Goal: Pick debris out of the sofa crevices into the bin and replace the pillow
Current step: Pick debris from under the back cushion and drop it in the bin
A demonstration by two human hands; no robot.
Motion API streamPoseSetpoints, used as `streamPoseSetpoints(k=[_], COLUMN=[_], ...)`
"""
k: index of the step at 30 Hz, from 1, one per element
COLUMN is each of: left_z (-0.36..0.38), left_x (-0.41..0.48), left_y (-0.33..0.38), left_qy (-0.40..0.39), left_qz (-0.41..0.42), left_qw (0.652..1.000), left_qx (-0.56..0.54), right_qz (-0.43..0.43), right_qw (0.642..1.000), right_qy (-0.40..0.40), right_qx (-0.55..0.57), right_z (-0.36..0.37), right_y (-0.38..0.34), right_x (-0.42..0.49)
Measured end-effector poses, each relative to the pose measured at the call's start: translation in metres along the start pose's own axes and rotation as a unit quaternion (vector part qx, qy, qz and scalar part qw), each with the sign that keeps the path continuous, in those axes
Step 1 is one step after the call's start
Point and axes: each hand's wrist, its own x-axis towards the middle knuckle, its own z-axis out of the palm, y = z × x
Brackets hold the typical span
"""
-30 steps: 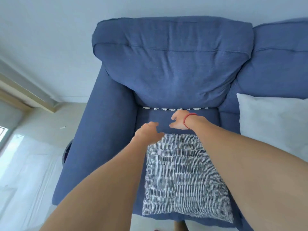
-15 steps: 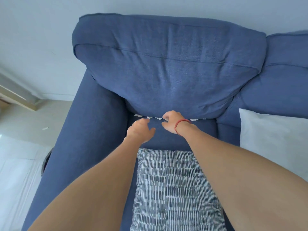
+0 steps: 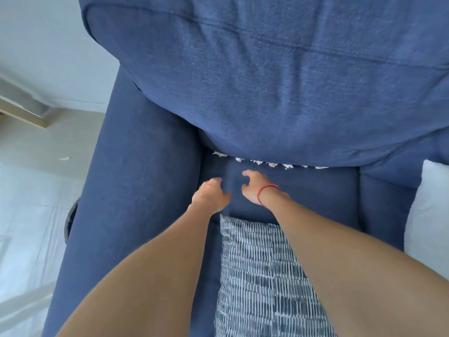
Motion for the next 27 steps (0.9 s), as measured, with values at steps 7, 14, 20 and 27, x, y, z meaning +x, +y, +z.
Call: streamPoseSetpoints(k=[7,14,20,27], left_z=[-0.008,-0.003,0.008,0.0], left_x=[0.087,0.146,0.158,0.158], left_y=[0.004,0.001,-0.004,0.013], left_qy=[0.008,-0.054,-0.073,-0.039], left_qz=[0.047,0.081,0.073,0.061], left_qw=[0.999,0.993,0.99,0.967], left_qx=[0.014,0.062,0.093,0.245], right_qz=[0.003,0.029,0.018,0.04], right_qw=[1.0,0.999,0.994,0.994], right_qy=[0.008,-0.019,-0.023,-0.001], right_qx=[0.029,-0.031,-0.101,-0.104], right_z=[0.014,0.022,0.016,0.021], right_y=[-0.014,-0.006,-0.003,-0.009], right_x=[0.077,0.126,0.138,0.133])
